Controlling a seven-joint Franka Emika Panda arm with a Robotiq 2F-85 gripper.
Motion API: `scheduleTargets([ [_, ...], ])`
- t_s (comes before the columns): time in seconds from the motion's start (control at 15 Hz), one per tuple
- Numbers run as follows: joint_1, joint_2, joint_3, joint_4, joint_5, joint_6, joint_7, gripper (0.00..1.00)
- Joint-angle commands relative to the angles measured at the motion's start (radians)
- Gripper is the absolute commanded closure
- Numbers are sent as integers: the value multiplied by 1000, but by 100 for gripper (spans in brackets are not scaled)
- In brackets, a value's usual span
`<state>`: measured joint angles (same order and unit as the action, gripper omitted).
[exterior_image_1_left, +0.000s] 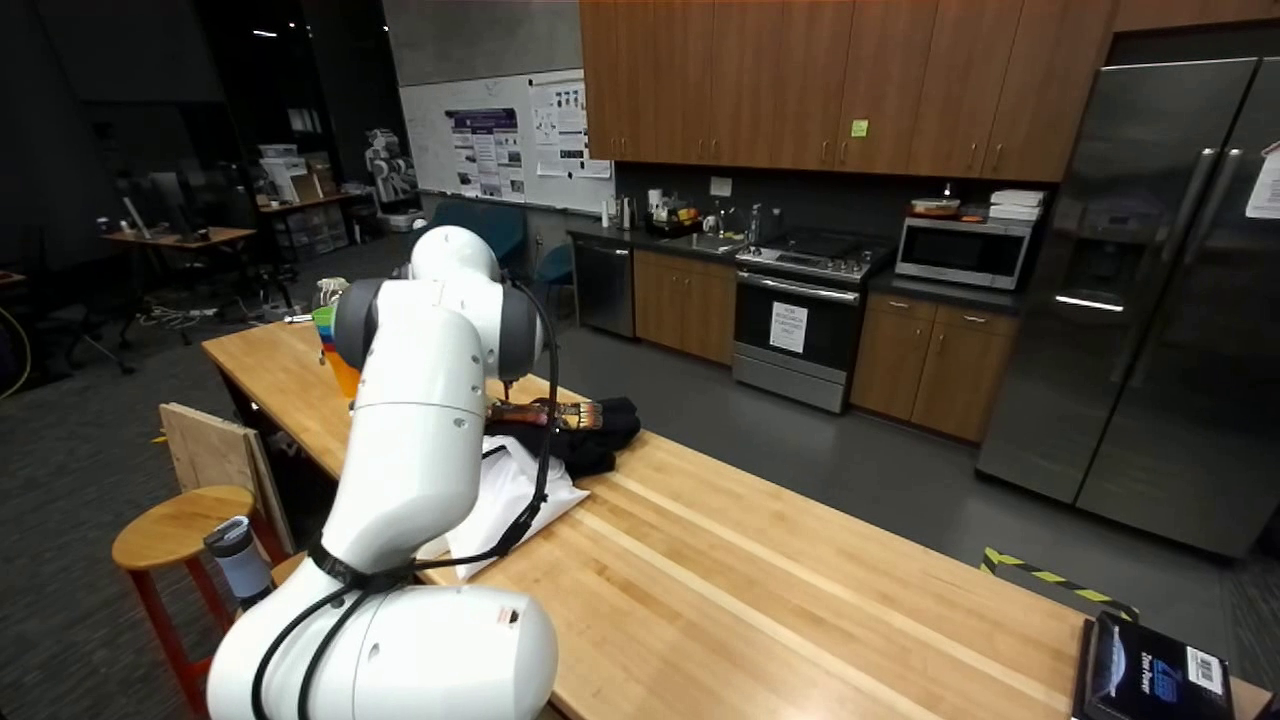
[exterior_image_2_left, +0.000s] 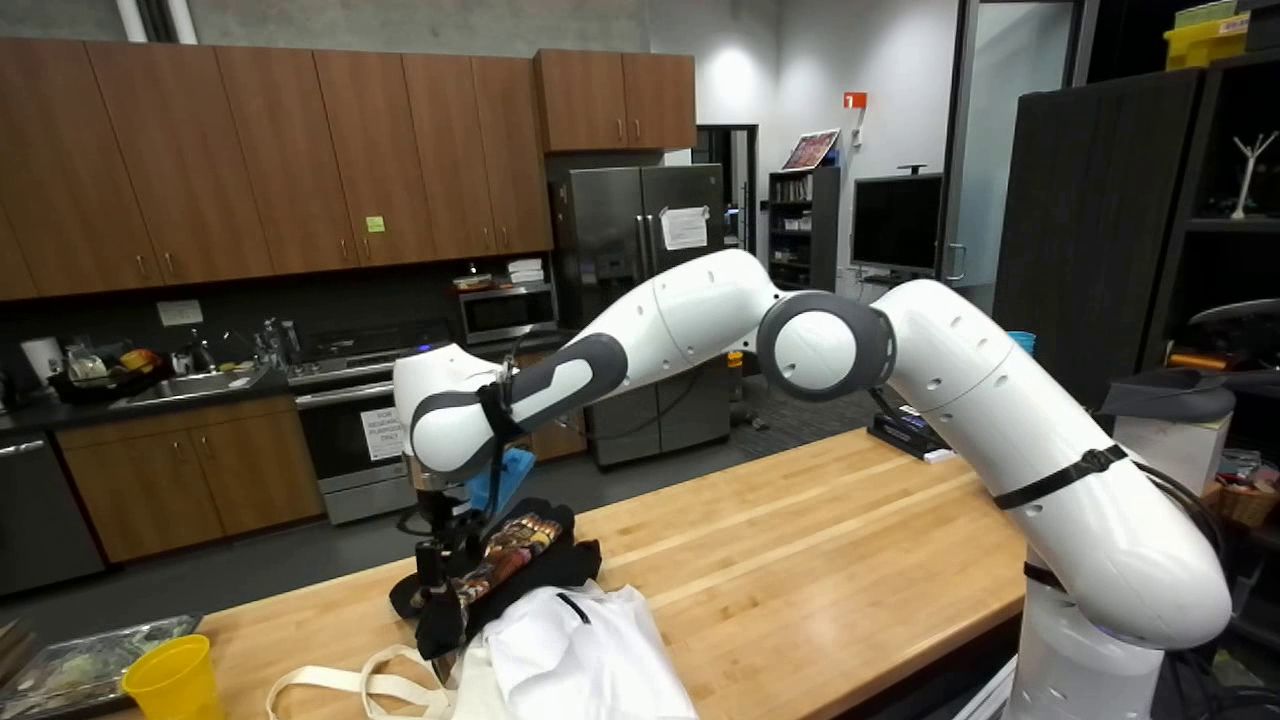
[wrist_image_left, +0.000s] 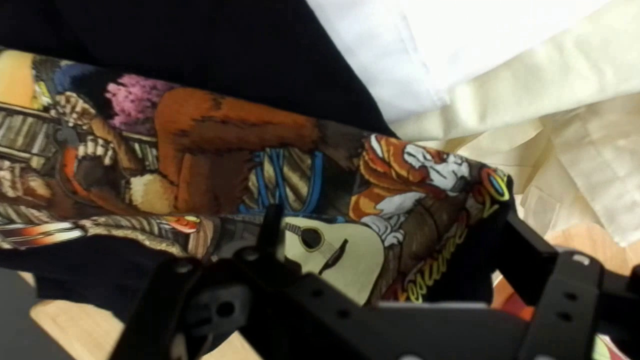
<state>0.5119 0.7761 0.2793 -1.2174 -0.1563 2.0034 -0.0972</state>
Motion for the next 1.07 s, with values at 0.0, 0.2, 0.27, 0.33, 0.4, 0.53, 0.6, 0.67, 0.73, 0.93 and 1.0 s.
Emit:
scheduleTargets([
  [0.0, 9, 178, 37, 246, 62, -74, -59, 25],
  [0.2, 24, 274, 44, 389, 94, -193, -43, 39],
  [0.27, 28, 293, 44, 422, 101, -227, -37, 48],
  [0.33, 32, 310, 41, 457, 106, -252, -33, 56],
  [0.4, 37, 321, 38, 481, 108, -272, -29, 63],
  [0.53, 51, 325, 10, 509, 139, -291, -30, 79],
  [0.6, 54, 330, 5, 531, 146, -308, -27, 88],
  [0.67, 57, 334, 1, 553, 150, -323, -24, 94],
  [0.73, 60, 337, -3, 574, 153, -336, -19, 99],
  [0.93, 67, 332, -19, 630, 155, -391, -8, 98],
  [1.0, 75, 313, -35, 629, 144, -469, 24, 98],
])
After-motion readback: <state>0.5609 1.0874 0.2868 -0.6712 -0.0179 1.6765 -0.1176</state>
